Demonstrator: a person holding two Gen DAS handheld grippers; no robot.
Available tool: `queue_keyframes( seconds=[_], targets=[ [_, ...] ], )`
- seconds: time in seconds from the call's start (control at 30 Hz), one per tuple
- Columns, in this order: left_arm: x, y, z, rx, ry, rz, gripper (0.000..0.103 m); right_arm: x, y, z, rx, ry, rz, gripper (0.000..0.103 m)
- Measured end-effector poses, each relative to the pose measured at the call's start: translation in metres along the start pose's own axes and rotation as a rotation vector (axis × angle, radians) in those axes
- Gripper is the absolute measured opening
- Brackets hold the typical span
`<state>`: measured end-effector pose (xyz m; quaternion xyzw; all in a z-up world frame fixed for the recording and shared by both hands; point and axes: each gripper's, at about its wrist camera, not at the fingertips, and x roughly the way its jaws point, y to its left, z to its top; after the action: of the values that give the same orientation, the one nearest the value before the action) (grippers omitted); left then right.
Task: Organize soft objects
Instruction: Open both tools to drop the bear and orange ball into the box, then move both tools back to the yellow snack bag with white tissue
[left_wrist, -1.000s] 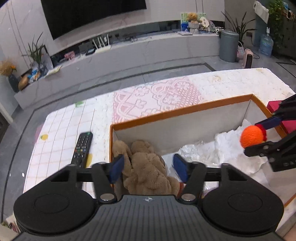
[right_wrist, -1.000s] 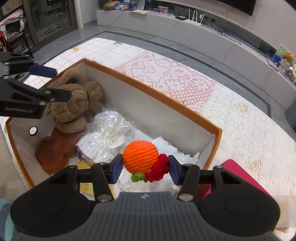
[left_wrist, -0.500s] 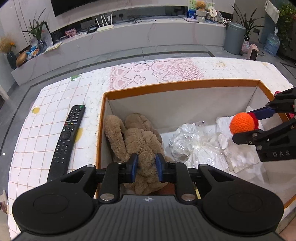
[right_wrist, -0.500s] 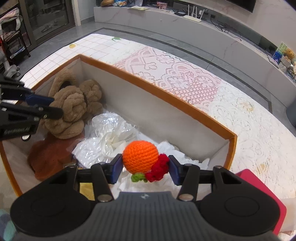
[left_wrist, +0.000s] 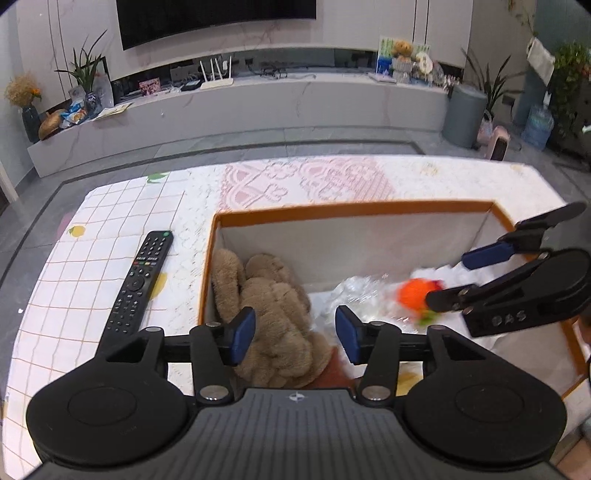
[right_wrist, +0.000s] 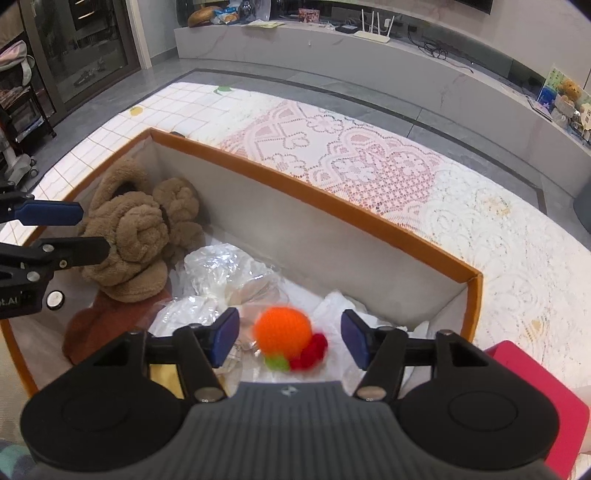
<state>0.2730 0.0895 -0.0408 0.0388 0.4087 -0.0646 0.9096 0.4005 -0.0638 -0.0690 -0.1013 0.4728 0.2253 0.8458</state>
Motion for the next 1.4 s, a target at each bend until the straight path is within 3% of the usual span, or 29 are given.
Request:
queue_keyframes(
  seconds=[0.33,0.53,0.87,1.0,1.4],
  targets=[
    [-0.033,-0.038,-0.001,0.031,-0.054,-0.031,0.059,-0.042,0.008,-0.015,-0.039,-0.046,0.002,0.062],
    [-0.066,-0.054,-0.01,0.011,-0.139,-0.061,0.059,-0.094,0.005,-0.045,-0.042,-0.139,0.013,0.062],
    [-0.105,-0.107,-0.039,0.008,-0.247,-0.161,0.059,-0.175,-0.014,-0.127,0.032,-0.271,-0.023,0.063],
    [-0.105,-0.129,-0.052,-0.023,-0.241,-0.235,0.061,-0.195,-0.025,-0.163,0.075,-0.3,-0.06,0.063],
    [-0.086,-0.214,-0.079,0.0,-0.196,-0.311,0.061,-0.219,-0.088,-0.26,0.275,-0.283,-0.212,0.063]
  ],
)
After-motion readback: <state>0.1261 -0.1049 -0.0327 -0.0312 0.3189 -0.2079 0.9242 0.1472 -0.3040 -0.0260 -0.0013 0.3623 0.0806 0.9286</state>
